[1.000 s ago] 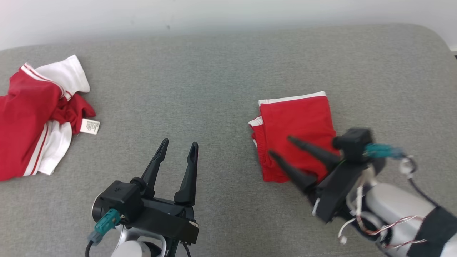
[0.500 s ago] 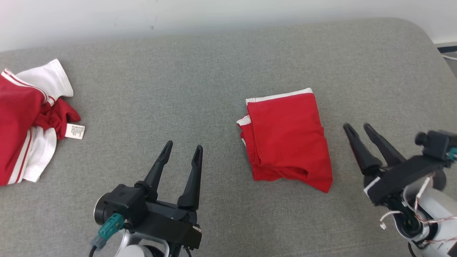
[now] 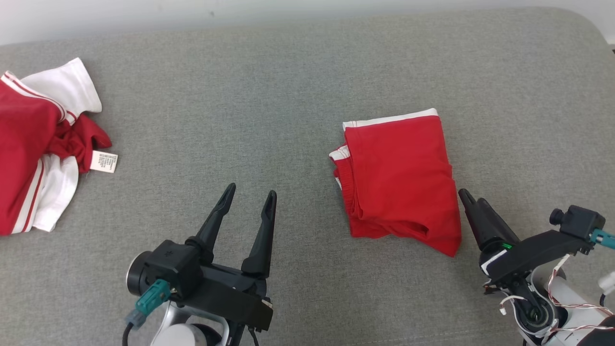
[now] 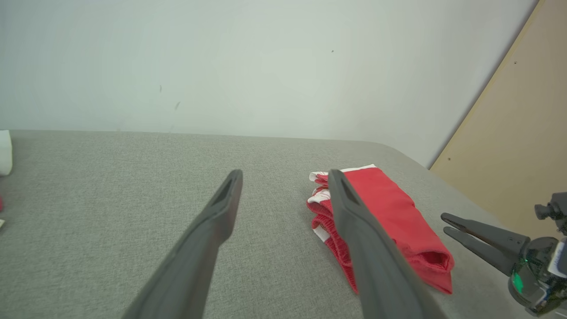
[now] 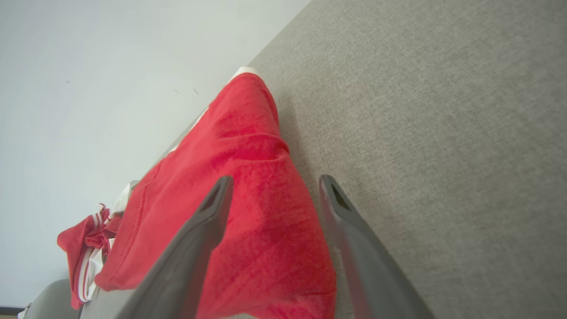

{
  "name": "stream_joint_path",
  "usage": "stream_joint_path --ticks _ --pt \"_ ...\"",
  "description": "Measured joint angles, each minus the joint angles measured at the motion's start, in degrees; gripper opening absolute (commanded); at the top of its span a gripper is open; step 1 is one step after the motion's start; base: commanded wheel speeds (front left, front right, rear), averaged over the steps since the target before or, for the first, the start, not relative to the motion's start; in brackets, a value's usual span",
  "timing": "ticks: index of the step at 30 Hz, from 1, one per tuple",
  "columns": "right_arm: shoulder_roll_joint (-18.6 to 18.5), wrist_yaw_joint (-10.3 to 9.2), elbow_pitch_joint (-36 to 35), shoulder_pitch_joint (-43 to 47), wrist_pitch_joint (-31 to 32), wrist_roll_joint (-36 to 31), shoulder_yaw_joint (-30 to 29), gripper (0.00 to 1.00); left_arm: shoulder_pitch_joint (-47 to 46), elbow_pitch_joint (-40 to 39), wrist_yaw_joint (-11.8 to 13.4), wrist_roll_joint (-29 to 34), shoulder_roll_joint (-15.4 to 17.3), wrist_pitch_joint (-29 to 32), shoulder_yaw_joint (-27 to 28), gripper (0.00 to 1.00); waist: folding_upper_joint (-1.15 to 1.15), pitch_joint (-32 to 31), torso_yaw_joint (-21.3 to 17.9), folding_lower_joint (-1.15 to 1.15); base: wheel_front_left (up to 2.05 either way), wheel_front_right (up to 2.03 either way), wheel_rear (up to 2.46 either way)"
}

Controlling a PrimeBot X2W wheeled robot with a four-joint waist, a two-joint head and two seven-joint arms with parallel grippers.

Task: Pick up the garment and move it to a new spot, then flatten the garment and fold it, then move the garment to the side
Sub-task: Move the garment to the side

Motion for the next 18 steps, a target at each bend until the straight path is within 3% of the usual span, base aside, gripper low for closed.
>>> stream_joint_path --ticks 18 --pt "3.6 2.85 8.8 0.6 3.8 6.8 -1.2 1.0 -0.1 -0.1 0.0 0.2 0.2 0.8 -0.1 1.0 0.0 0.6 2.0 0.0 0.0 0.0 0.0"
